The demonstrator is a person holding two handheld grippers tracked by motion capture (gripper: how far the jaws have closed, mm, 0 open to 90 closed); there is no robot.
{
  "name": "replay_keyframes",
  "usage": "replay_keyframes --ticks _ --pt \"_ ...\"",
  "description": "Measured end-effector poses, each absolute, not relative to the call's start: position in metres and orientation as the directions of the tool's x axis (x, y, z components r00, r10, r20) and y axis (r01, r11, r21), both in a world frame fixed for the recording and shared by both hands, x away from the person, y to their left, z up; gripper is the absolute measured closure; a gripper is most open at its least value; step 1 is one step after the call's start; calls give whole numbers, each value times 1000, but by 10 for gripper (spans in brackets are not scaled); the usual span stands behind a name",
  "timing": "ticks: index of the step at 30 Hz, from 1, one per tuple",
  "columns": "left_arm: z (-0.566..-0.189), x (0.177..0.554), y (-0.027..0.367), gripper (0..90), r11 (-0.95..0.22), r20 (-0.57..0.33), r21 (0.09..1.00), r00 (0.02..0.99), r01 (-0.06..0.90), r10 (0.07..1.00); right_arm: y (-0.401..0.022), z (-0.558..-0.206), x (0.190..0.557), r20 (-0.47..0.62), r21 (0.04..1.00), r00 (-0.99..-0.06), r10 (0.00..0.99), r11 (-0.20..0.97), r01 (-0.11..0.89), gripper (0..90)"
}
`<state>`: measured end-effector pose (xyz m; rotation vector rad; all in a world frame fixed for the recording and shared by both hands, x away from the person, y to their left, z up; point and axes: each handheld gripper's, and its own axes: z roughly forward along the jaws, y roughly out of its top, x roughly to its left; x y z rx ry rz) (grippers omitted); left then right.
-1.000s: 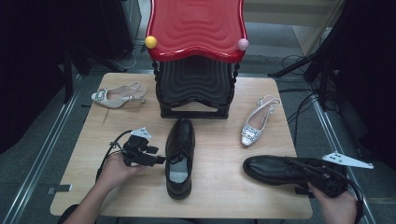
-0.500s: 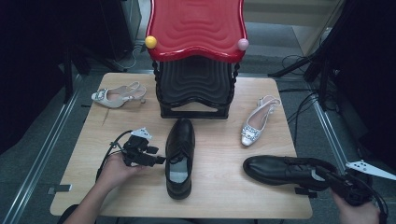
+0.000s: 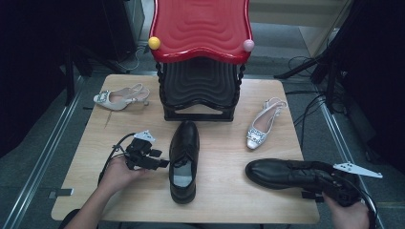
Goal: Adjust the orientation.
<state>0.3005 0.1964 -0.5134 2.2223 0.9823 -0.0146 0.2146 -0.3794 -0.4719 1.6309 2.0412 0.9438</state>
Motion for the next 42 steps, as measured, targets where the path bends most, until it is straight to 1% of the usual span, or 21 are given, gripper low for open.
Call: replay_keyframes --ticks 4,6,10,13,15,19,22,25,27,30,32,37,39,42 --pt "-513 300 197 409 -469 -272 594 712 653 647 -372 -468 216 145 690 -299 943 120 714 900" --pt "-513 301 197 408 -469 -277 593 712 655 645 -363 -470 218 133 677 -320 938 150 721 900" --pt "-513 300 197 408 -468 -275 594 711 655 647 -356 -469 218 111 673 -316 942 163 722 900" --pt "-512 300 198 408 -466 -275 595 711 654 647 -355 -468 219 121 673 -314 942 155 723 900" --pt "-512 300 198 408 -462 -274 600 710 653 649 -356 -468 219 147 673 -316 937 140 726 900" --pt "-512 301 199 409 -459 -279 600 709 655 648 -359 -471 221 236 687 -324 916 79 722 900" --pt "-512 301 199 409 -459 -278 598 708 657 650 -359 -472 221 235 686 -324 916 80 723 900" --pt "-512 301 199 409 -459 -279 598 708 657 649 -363 -475 220 179 680 -313 933 113 725 900" --pt "-512 301 199 409 -459 -279 599 708 656 648 -367 -477 218 172 683 -336 926 134 718 892" --pt "-512 301 199 409 -460 -280 598 709 657 647 -373 -475 214 158 685 -325 932 134 716 865" --pt "-513 301 198 409 -461 -278 597 709 656 648 -378 -470 211 170 695 -319 932 116 710 854" --pt "-513 301 199 409 -459 -282 594 705 661 650 -390 -452 199 152 722 -303 941 104 684 830" --pt "-513 302 200 409 -458 -281 594 704 661 652 -390 -445 195 166 727 -321 933 105 679 784" --pt "-513 302 200 408 -457 -282 594 703 662 652 -384 -438 191 167 724 -375 912 144 674 701"
